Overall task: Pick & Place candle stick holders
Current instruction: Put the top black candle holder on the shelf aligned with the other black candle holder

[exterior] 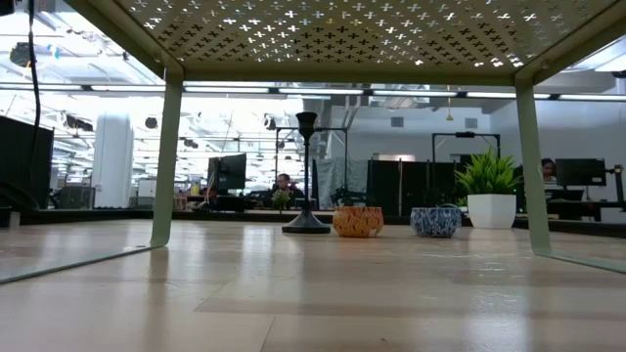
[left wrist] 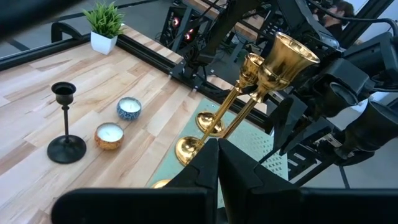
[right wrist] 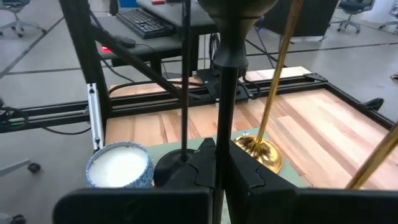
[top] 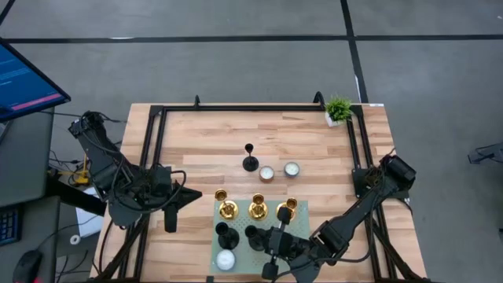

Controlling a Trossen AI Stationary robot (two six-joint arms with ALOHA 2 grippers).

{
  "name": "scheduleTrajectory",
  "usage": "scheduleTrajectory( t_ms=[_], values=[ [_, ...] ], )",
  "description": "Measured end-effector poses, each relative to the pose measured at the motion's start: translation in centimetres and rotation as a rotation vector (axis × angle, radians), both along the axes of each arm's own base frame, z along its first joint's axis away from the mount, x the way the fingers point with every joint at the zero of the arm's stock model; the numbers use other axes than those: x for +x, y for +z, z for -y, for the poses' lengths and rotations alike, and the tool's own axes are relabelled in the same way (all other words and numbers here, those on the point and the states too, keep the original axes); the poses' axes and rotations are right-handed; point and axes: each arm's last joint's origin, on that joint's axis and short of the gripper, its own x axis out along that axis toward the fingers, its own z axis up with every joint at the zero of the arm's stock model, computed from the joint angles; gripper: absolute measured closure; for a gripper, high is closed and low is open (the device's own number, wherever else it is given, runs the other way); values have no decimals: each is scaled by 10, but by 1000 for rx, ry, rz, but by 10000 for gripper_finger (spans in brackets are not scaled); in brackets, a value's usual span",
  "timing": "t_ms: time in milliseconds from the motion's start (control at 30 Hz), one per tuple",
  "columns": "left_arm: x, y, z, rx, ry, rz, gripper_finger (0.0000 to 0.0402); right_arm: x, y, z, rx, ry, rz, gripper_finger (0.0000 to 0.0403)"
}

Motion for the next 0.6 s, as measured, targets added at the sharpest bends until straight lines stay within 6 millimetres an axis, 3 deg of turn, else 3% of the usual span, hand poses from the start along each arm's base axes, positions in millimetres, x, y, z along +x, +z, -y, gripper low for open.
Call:
scheduleTrajectory(
  t_ms=[600],
  values=[
    [0,0,0,-4,0,3,392,13,-2,14,35,57,-49,398]
  ],
)
